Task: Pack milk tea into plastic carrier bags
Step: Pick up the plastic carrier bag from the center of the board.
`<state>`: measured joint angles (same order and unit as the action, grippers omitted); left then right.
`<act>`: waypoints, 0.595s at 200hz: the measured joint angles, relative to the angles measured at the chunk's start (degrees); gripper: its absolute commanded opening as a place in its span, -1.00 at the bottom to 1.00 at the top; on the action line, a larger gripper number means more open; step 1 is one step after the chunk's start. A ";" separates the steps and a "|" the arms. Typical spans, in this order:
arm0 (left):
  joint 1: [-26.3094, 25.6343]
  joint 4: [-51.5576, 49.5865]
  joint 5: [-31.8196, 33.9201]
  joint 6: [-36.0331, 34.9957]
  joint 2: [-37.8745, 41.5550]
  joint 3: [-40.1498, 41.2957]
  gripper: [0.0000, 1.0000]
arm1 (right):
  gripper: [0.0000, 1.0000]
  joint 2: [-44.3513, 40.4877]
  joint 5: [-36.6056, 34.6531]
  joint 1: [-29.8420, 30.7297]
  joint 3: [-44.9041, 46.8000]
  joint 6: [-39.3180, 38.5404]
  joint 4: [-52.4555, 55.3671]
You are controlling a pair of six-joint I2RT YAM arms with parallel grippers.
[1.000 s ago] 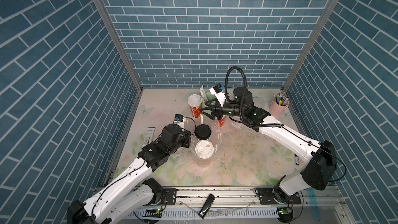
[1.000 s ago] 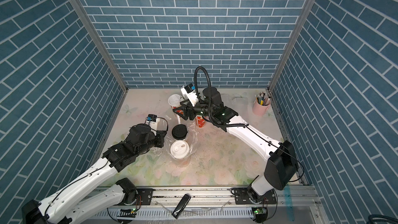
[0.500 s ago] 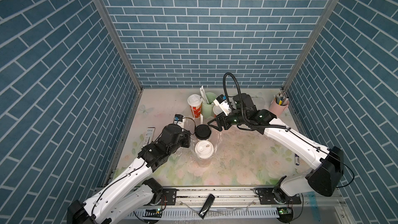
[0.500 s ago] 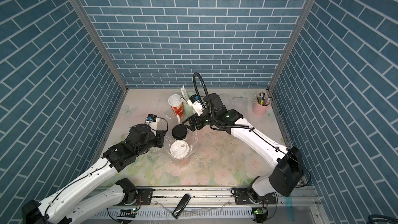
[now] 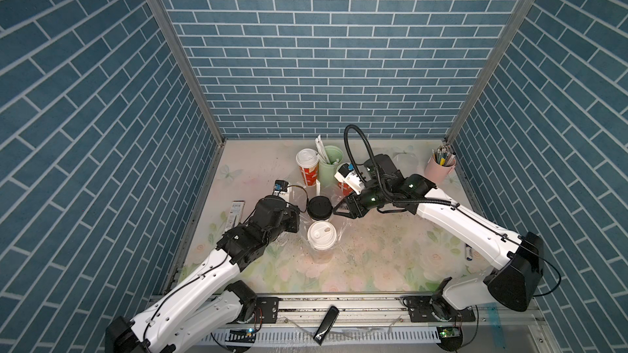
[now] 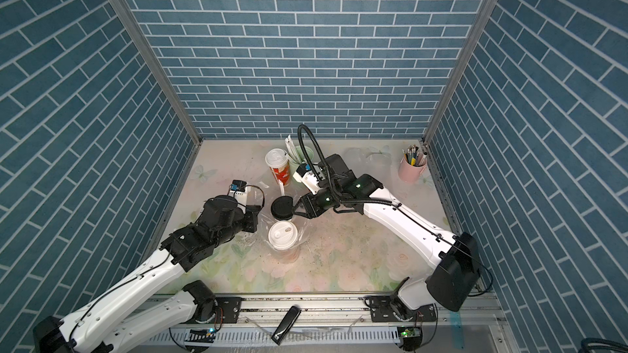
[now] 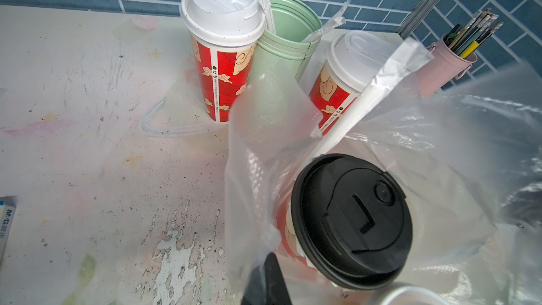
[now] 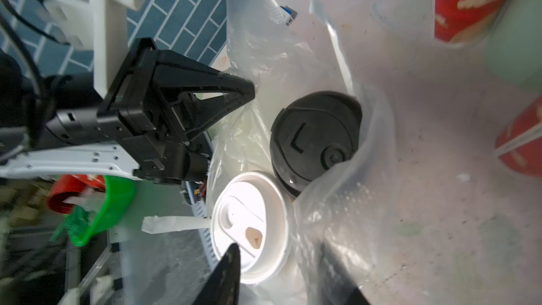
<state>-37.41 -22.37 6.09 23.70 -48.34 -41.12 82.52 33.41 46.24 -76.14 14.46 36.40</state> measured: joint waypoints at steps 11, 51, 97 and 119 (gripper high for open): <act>0.00 -0.33 0.44 -0.07 0.13 -0.31 -1.00 | -1.00 0.00 0.28 0.00 -0.15 0.39 0.68; 0.02 -2.49 2.69 -0.42 0.13 -3.63 -1.00 | -1.00 0.50 0.66 0.07 -2.60 0.07 1.92; 4.42 -6.54 3.37 -1.53 -4.20 -11.19 -1.00 | -1.00 4.76 1.20 0.22 -10.23 -1.29 0.39; 7.39 -7.85 2.71 -2.43 -7.41 -14.56 -1.00 | -1.00 8.00 1.84 0.22 -14.62 -2.34 -0.66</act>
<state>-30.02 -30.22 8.80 21.28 -55.75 -55.68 90.52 35.24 46.46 -90.76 12.12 35.75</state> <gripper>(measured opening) 0.043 0.047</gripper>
